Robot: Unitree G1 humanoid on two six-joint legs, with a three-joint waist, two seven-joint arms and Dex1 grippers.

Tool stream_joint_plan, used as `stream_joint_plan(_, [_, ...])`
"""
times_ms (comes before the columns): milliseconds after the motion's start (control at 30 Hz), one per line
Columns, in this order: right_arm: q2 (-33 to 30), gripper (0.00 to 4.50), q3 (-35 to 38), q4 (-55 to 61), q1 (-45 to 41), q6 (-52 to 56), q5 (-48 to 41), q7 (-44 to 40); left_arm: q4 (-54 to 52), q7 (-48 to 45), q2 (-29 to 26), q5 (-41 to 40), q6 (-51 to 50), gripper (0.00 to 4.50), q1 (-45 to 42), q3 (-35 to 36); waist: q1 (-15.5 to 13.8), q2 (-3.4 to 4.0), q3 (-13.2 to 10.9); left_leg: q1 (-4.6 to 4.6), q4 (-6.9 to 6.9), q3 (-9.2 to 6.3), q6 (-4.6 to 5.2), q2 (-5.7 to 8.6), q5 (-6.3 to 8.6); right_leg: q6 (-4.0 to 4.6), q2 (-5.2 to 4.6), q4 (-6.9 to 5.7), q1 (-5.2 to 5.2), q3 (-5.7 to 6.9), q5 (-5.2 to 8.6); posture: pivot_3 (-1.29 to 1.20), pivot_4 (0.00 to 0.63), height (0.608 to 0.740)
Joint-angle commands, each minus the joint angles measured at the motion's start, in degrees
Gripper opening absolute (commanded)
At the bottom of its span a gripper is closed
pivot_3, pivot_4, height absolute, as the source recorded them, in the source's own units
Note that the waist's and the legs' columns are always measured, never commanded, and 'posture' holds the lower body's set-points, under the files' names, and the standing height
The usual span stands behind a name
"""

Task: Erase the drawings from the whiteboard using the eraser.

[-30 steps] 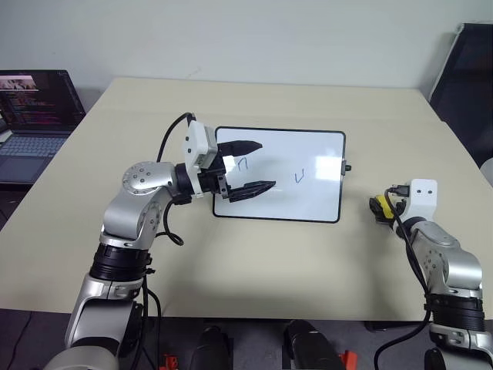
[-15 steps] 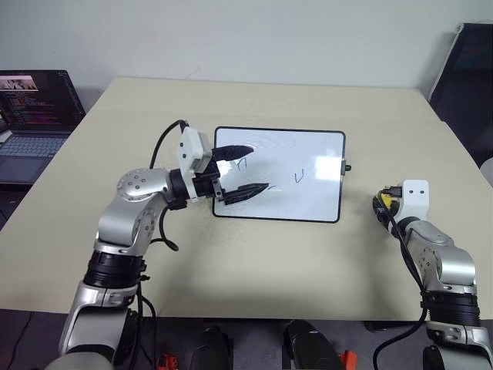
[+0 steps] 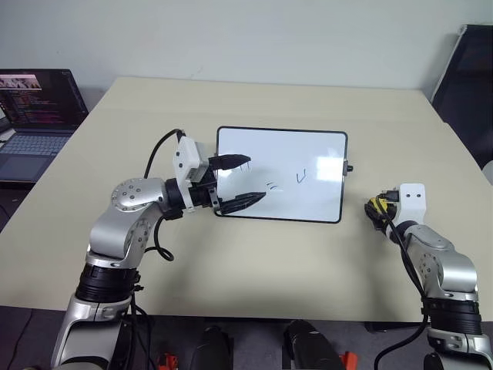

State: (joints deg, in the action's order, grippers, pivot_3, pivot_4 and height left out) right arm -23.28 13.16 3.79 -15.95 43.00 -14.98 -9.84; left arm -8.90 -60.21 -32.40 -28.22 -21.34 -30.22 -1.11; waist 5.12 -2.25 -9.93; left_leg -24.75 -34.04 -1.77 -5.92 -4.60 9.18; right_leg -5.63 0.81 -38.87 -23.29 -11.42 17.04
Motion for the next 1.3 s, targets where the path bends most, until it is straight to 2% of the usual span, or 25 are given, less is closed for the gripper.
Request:
stream_joint_plan(33, [-0.20,3.64,1.02,3.27,-0.55,0.11,-0.12,0.31,-2.38,-3.13,-0.25,-2.10,-0.14,4.50,-1.89,-0.92,0.01,0.00,0.00,0.00,0.00,0.00,0.00,0.00,0.00,0.00,0.00,0.00,0.00,0.00,0.00,0.00,0.150,0.740])
stream_joint_plan(500, [-0.22,3.64,1.61,3.77,-0.03,1.60,0.07,0.65,1.46,-11.09,1.47,-1.66,1.25,4.50,-5.56,-4.02,0.03,0.00,0.00,0.00,0.00,-0.01,0.00,0.00,0.00,0.00,0.00,0.00,0.00,0.01,0.00,0.00,0.150,0.740])
stream_joint_plan(600, [-0.13,3.04,1.75,3.51,-0.11,1.74,0.18,0.80,1.83,-11.34,1.89,-1.30,1.71,4.50,-5.57,-4.50,0.03,0.00,0.00,0.00,0.00,-0.01,0.00,0.00,0.00,0.00,0.00,0.00,0.00,0.00,0.00,0.00,0.150,0.740])
stream_joint_plan(767, [0.19,1.30,1.91,3.47,-0.28,1.97,-0.23,0.60,2.00,-10.96,1.47,-0.89,1.81,4.50,-4.42,-4.39,0.03,0.00,0.00,0.00,0.00,-0.01,0.00,0.00,0.00,0.00,0.00,0.00,0.00,0.01,0.00,0.00,0.150,0.740])
stream_joint_plan(1000, [-0.49,1.24,1.62,7.16,1.15,2.45,-0.51,-0.64,0.26,-6.85,-1.29,-0.72,-0.53,4.50,0.17,-1.14,0.15,0.01,0.00,0.00,0.01,-0.02,0.00,0.00,0.00,0.01,0.01,0.00,-0.01,0.00,0.00,0.00,0.150,0.740])
stream_joint_plan(1300, [-1.70,1.24,-2.10,26.91,8.60,3.01,-0.34,-2.92,-9.11,1.06,-4.80,-3.75,-6.43,4.50,12.08,5.20,-0.04,0.02,-0.01,-0.02,0.06,-0.09,0.00,-0.03,0.01,0.20,0.00,-0.02,-0.04,0.09,0.17,0.00,0.150,0.740])
